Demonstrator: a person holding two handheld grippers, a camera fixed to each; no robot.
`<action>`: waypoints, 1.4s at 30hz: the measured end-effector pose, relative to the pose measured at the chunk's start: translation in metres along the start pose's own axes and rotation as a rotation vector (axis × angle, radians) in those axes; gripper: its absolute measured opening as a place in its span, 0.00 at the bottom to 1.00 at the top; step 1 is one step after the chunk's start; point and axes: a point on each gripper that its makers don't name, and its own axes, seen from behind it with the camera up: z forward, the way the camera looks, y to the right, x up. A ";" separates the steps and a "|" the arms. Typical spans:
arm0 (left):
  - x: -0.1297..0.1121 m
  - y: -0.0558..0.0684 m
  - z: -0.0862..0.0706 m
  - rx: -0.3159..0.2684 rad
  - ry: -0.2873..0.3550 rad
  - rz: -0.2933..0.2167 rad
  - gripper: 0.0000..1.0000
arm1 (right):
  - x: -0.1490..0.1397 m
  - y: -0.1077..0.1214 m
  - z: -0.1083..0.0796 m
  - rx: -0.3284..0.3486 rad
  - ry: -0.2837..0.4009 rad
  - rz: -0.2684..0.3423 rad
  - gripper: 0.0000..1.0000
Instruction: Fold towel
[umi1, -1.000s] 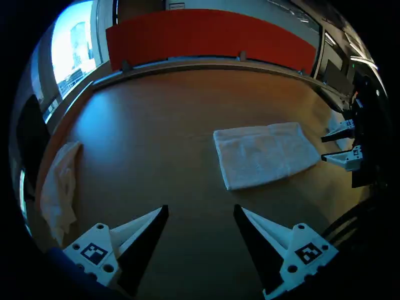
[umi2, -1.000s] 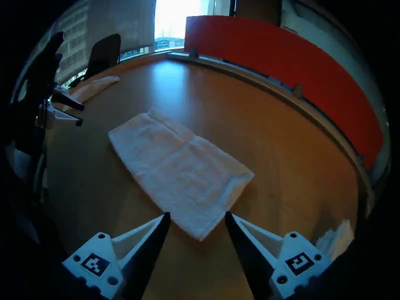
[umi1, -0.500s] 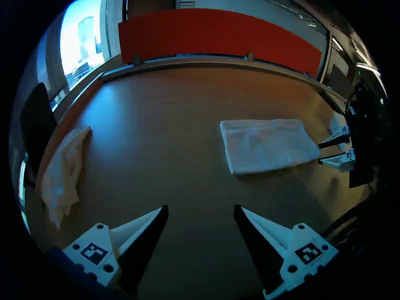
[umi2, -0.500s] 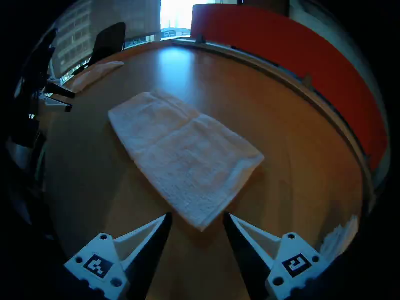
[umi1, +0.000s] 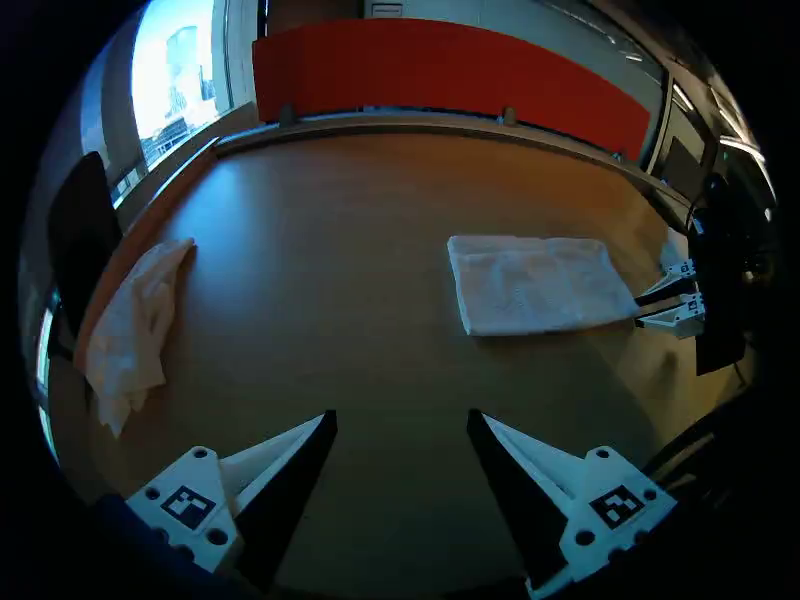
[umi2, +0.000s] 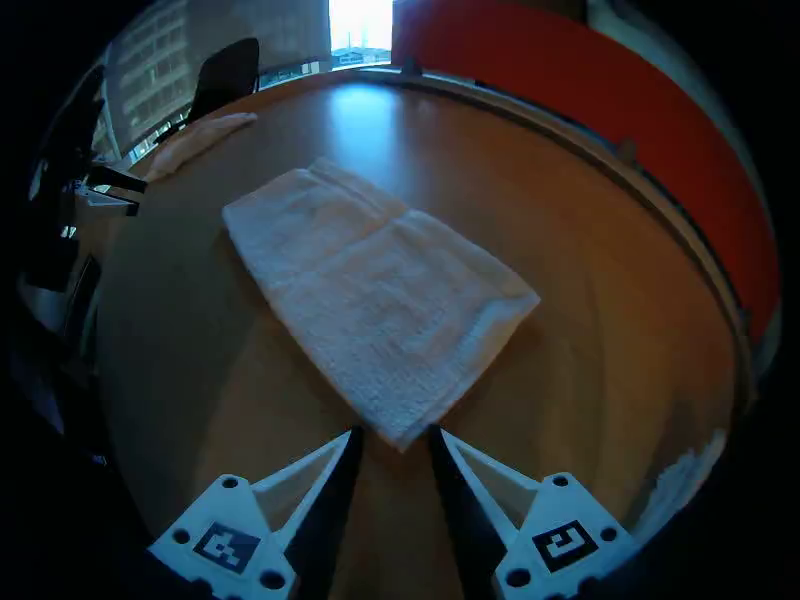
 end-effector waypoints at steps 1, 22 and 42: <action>-0.001 0.000 -0.001 0.000 0.000 0.000 0.97 | -0.001 0.001 0.000 0.000 -0.002 -0.002 0.44; 0.004 0.002 -0.005 0.000 0.022 -0.004 0.97 | 0.022 0.005 -0.013 -0.017 0.060 0.001 0.03; 0.013 0.006 -0.011 -0.009 0.040 -0.013 0.97 | 0.075 0.026 -0.071 -0.063 0.175 -0.045 0.03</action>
